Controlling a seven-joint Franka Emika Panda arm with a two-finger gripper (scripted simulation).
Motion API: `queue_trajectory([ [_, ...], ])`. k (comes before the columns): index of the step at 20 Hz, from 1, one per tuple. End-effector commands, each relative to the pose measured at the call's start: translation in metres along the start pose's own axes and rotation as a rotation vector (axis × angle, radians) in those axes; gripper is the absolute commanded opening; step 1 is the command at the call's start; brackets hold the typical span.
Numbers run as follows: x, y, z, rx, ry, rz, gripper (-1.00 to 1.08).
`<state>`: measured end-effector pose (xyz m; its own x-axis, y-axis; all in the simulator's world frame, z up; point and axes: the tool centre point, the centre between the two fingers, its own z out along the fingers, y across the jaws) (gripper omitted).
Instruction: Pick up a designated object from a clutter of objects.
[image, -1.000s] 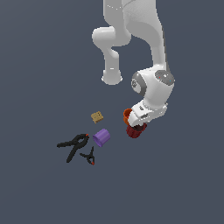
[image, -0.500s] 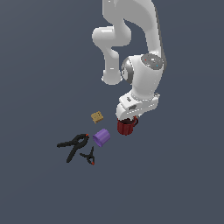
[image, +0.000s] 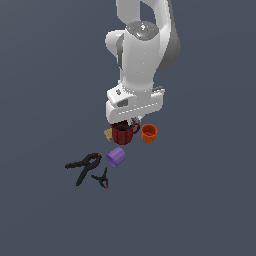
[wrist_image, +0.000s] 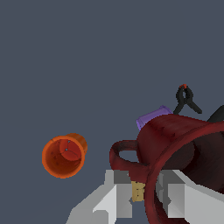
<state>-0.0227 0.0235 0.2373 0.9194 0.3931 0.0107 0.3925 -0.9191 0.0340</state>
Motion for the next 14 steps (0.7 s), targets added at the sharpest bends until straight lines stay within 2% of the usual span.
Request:
queue_trajectory([
  [1, -0.007, 0.023, -0.024, 0.0, 0.003, -0.001, -1.0],
  [9, -0.029, 0.095, -0.092, -0.002, 0.002, 0.001, -1.0],
  [14, -0.037, 0.128, -0.124, -0.004, 0.001, 0.001, -1.0],
])
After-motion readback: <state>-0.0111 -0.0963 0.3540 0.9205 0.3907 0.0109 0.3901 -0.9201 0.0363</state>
